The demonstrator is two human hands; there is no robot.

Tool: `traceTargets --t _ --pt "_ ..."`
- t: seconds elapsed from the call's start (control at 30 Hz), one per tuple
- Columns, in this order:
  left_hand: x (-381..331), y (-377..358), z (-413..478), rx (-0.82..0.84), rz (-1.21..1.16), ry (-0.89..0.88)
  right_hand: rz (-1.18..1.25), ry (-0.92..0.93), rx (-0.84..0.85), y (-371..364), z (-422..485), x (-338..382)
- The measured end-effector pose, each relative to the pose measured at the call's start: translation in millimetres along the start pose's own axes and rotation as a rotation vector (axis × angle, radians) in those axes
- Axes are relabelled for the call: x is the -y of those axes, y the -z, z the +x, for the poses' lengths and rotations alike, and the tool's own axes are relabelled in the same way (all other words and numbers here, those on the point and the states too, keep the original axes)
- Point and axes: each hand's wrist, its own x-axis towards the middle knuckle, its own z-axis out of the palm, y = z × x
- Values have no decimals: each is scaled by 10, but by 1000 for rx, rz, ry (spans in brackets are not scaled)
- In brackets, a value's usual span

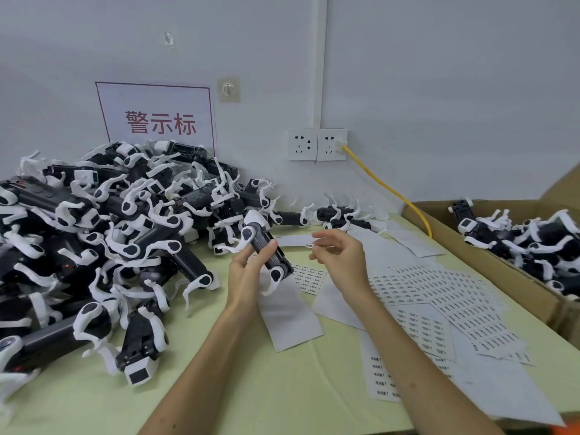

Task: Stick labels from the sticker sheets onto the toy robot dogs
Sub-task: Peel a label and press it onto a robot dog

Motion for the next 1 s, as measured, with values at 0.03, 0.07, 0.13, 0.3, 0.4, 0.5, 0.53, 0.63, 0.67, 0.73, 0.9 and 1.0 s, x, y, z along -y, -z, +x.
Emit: traceTargets --t 0.03,0.07,0.13,0.3,0.4,0.5,0.53,0.63,0.67,0.73,0.9,1.0 --pt "-3 3 5 -14 28 -24 -12 2 2 4 0 1" --pt "-7 16 16 -24 55 -47 -26 4 3 8 0 4" --pt "-32 57 39 -15 57 -72 -58 10 5 9 -1 6" --pt "-64 55 33 191 14 23 -186 161 65 -24 -36 -11" --pt "-45 9 -2 305 56 26 -249 255 109 -54 -57 -39" --pt "-25 -20 -30 333 68 32 -292 294 122 -57 -59 -59" --pt "-25 -24 -32 324 62 33 -303 300 121 -54 -57 -65" --pt "-31 -32 -29 316 61 21 -338 312 111 -49 -54 -75" --pt "-30 -32 -29 319 65 18 -351 320 109 -50 -53 -78" --pt "-22 -28 -28 323 70 14 -367 340 103 -51 -52 -89" --pt "-21 -49 -45 333 64 27 -334 291 73 -60 -35 -104" --pt "-27 -47 -50 338 44 54 -223 177 15 -79 -42 -88"
